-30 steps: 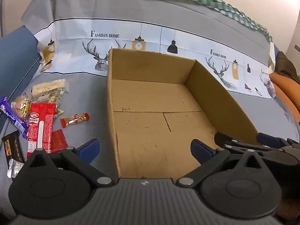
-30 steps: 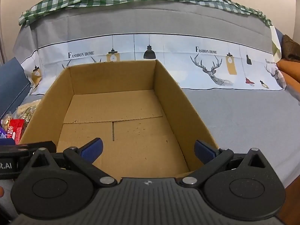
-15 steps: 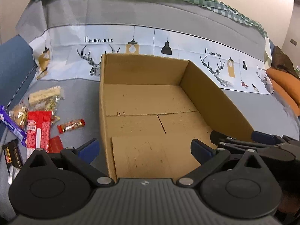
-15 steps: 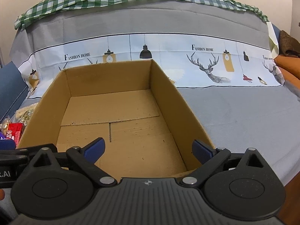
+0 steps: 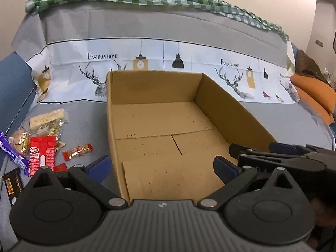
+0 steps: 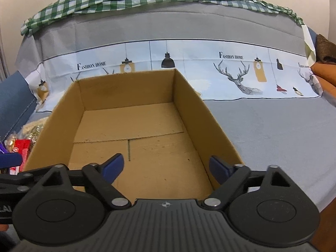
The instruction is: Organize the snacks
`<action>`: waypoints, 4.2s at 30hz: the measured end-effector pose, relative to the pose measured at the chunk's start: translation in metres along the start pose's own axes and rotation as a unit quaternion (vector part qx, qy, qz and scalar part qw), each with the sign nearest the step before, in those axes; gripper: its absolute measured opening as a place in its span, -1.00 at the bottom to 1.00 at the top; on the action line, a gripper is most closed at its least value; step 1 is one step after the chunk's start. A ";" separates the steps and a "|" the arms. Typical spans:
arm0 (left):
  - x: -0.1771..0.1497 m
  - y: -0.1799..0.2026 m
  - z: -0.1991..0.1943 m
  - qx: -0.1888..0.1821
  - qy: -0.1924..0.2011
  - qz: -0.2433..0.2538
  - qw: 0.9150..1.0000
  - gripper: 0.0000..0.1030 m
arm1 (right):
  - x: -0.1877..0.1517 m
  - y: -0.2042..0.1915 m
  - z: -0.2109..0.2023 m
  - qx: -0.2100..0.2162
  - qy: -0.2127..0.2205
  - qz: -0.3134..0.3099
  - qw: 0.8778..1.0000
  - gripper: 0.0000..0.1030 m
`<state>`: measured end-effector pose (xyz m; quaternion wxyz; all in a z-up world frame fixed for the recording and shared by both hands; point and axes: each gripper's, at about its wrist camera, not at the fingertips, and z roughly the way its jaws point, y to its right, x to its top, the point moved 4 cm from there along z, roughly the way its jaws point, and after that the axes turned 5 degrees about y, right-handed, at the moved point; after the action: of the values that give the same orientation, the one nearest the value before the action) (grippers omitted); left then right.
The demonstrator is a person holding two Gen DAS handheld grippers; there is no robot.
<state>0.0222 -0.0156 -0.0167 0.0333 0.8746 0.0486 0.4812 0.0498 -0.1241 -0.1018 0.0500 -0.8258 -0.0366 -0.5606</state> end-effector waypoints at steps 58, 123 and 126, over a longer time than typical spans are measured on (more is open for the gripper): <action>-0.004 0.000 -0.002 -0.063 -0.009 -0.009 0.998 -0.34 | 0.004 -0.012 -0.006 0.014 0.006 -0.003 1.000 0.14; 0.013 -0.287 0.012 0.045 -0.064 -0.271 0.959 -0.03 | -0.084 -0.294 0.005 0.342 -0.069 -0.279 0.895 0.23; 0.011 -0.294 0.013 0.052 -0.069 -0.282 0.956 -0.02 | -0.091 -0.300 0.015 0.332 -0.080 -0.297 0.892 0.23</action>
<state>0.0232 0.2780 -0.0455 0.1252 0.8573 0.3154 0.3872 -0.0051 0.1753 -0.1789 0.1493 -0.7537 -0.4679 -0.4368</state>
